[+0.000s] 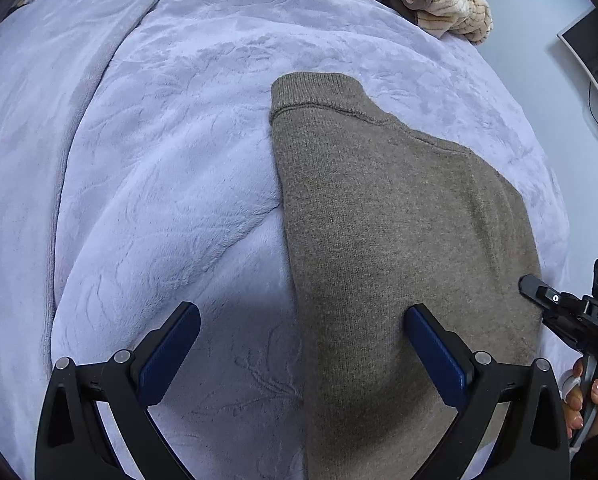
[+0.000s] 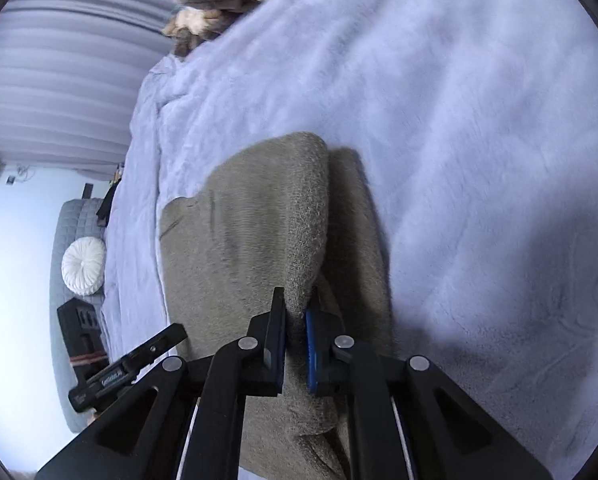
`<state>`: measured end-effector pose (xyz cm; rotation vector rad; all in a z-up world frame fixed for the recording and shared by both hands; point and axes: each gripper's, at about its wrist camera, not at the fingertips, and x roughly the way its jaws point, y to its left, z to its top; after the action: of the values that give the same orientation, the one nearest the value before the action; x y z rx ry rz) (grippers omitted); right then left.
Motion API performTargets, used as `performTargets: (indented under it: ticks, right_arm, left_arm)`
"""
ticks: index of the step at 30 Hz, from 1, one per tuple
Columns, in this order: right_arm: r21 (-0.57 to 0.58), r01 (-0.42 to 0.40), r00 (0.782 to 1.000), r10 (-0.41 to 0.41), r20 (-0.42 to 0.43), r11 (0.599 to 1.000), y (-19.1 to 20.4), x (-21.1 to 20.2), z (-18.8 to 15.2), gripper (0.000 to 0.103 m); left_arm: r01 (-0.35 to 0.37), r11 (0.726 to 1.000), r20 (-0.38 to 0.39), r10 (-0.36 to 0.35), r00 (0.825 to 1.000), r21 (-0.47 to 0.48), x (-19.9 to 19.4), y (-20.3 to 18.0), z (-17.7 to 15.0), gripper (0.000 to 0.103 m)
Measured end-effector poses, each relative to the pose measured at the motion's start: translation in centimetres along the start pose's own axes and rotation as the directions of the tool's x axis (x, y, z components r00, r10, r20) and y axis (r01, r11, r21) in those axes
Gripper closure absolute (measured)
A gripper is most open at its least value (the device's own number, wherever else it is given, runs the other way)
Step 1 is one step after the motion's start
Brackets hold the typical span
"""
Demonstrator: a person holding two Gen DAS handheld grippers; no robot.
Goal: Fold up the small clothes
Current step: 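Grasp the folded sweater edge with the right gripper, then lift the sweater edge with the right gripper and fold it over the body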
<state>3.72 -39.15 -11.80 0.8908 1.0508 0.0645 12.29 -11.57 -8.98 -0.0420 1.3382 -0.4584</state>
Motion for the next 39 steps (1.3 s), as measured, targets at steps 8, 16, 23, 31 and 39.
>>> performTargets:
  ticks: [8, 16, 23, 31, 39]
  right_arm:
    - [-0.146, 0.237, 0.969, -0.244, -0.031, 0.961, 0.6, 1.7, -0.3, 0.095]
    - [-0.079, 0.211, 0.975, -0.216, -0.05, 0.974, -0.3, 0.6, -0.4, 0.078]
    - [-0.049, 0.171, 0.98, -0.175, -0.093, 0.984, -1.8, -1.1, -1.8, 0.048]
    - [0.002, 0.124, 0.985, -0.123, -0.119, 0.992, -2.9, 0.4, -1.9, 0.03]
    - [0.005, 0.085, 0.985, -0.083, -0.15, 0.996, -2.9, 1.5, -1.3, 0.025]
  left_arm:
    - [0.003, 1.0, -0.022, -0.002, 1.0, 0.019, 1.1, -1.1, -0.1, 0.0]
    - [0.009, 1.0, -0.034, -0.009, 0.999, 0.009, 1.3, -0.9, -0.3, 0.0]
    - [0.012, 1.0, -0.046, -0.011, 0.999, 0.024, 1.4, -1.2, -0.2, 0.0]
    - [0.049, 0.998, -0.075, -0.047, 0.996, 0.034, 2.0, -1.6, -0.3, 0.0]
    - [0.134, 0.991, -0.125, -0.131, 0.983, 0.011, 3.3, -1.6, -0.1, 0.0]
